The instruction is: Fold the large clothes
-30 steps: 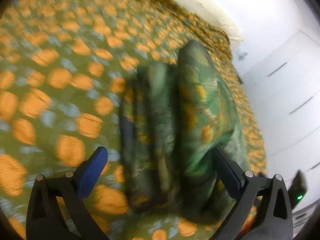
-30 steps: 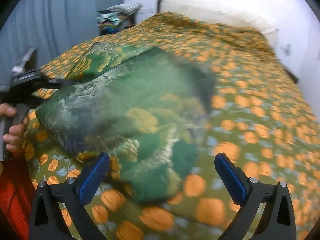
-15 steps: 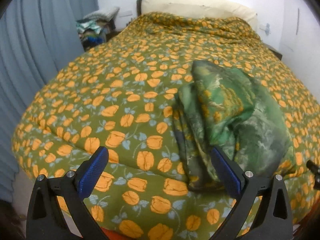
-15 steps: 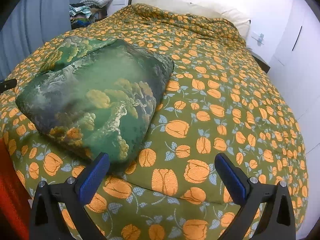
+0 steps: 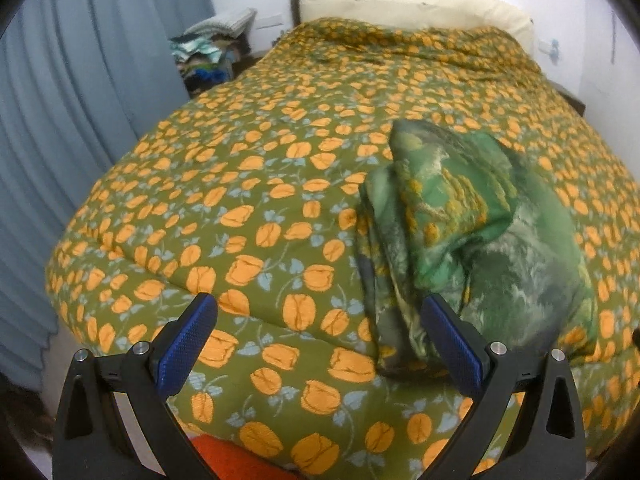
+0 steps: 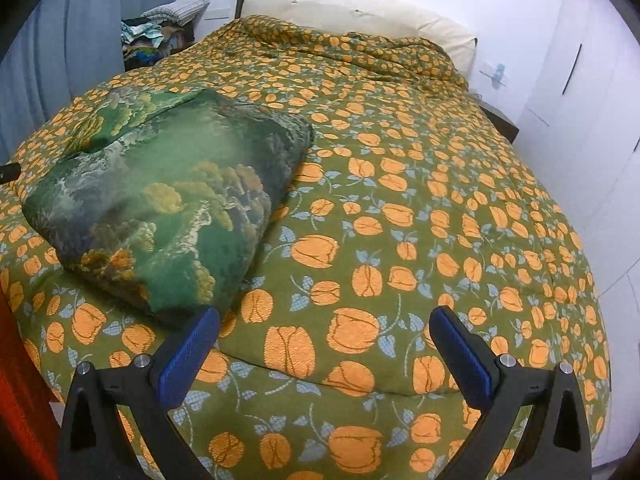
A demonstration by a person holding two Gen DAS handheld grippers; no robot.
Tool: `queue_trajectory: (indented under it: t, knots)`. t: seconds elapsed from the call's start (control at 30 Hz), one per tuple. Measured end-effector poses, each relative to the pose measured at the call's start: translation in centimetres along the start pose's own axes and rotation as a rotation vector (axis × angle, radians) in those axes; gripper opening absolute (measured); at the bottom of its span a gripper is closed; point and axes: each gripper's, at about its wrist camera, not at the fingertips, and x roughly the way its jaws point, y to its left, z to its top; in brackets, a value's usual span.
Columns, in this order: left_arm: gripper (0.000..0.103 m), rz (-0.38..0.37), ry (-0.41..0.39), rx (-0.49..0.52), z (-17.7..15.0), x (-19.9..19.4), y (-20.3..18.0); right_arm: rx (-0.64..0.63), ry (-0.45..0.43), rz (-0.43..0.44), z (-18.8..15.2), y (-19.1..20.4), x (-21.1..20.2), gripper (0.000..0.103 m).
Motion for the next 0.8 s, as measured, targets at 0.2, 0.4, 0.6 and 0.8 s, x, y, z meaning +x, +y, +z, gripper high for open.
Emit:
queue_trajectory:
  t: [0.2, 0.4, 0.6, 0.8]
  knots:
    - [0.101, -0.104, 0.038, -0.01, -0.2, -0.4, -0.4, 0.002, 0.001, 0.018, -0.4, -0.2, 0.2, 0.103]
    - [0.102, -0.536, 0.084, -0.226, 3.7, 0.2, 2.8, 0.174, -0.016, 0.296, -0.1, -3.4, 0.6, 0.103]
    - [0.102, -0.742, 0.318, -0.218, 4.5, 8.9, 0.7, 0.31, -0.025, 0.526, 1.9, -4.3, 2.2, 0.103]
    - [0.103, -0.661, 0.425, -0.146, 1.8, 14.6, -1.5, 0.4, 0.04, 0.777, 4.2, -3.3, 7.8, 0.103]
